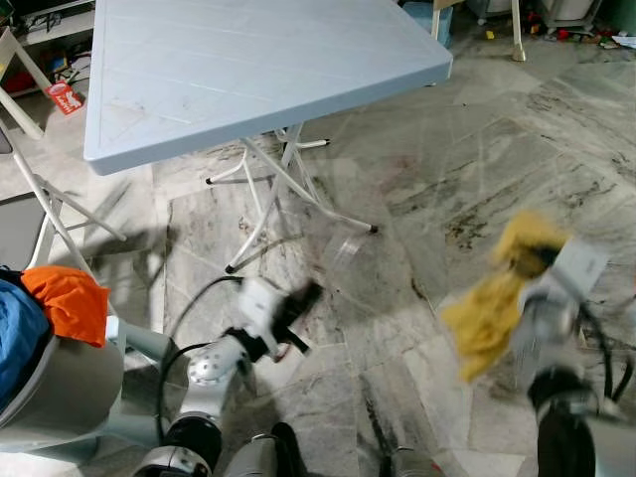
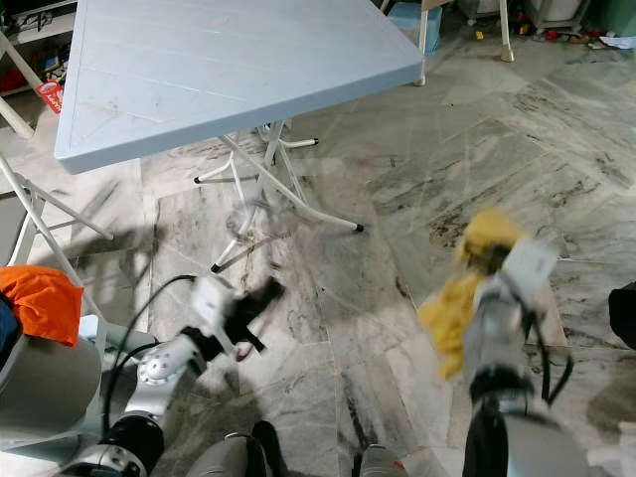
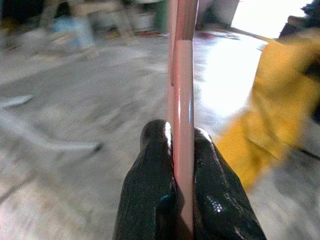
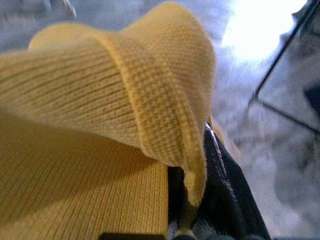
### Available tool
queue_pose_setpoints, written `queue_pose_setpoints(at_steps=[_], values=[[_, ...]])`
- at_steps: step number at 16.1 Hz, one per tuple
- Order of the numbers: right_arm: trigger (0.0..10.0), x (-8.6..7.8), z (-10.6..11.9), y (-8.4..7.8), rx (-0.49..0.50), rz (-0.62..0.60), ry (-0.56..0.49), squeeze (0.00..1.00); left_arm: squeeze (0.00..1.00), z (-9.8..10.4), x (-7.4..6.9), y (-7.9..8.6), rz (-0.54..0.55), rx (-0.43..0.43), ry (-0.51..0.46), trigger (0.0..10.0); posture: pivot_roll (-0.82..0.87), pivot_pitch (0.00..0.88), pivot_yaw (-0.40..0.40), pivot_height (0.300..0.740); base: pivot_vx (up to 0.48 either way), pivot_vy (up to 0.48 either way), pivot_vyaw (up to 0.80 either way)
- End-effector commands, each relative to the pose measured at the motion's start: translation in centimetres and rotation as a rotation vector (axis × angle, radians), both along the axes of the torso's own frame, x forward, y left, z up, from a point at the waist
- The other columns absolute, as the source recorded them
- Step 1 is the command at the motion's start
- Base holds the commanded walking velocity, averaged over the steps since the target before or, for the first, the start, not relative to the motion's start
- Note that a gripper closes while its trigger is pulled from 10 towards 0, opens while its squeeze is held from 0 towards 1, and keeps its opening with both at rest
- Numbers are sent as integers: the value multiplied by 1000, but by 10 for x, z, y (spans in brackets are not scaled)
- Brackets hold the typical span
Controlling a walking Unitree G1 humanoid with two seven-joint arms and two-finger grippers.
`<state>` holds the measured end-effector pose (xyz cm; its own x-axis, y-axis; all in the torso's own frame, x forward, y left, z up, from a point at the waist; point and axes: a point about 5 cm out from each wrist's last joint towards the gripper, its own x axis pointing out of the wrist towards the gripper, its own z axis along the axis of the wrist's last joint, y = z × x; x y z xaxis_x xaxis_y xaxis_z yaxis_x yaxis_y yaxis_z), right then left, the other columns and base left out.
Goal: Hang hanger
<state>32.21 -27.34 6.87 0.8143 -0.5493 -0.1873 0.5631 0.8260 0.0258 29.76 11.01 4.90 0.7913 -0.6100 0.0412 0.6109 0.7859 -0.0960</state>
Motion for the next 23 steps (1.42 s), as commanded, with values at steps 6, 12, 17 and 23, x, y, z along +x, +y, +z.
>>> queue_pose_setpoints(at_steps=[6,12,17,23], values=[[0,-47,-73,26,138,137,264,0,0,-54,-15,35,362,294,343,10000,-137,145,58,740,0,0,0],[0,-92,-118,50,227,244,466,0,0,-95,-52,58,493,583,575,10000,-122,116,45,740,0,0,0],[10000,-119,-140,79,258,363,597,0,0,-110,-71,71,530,599,765,10000,-104,93,40,740,0,0,0],[10000,-118,-142,92,279,403,602,0,0,-113,-75,70,467,610,786,10000,-112,79,58,740,0,0,0]])
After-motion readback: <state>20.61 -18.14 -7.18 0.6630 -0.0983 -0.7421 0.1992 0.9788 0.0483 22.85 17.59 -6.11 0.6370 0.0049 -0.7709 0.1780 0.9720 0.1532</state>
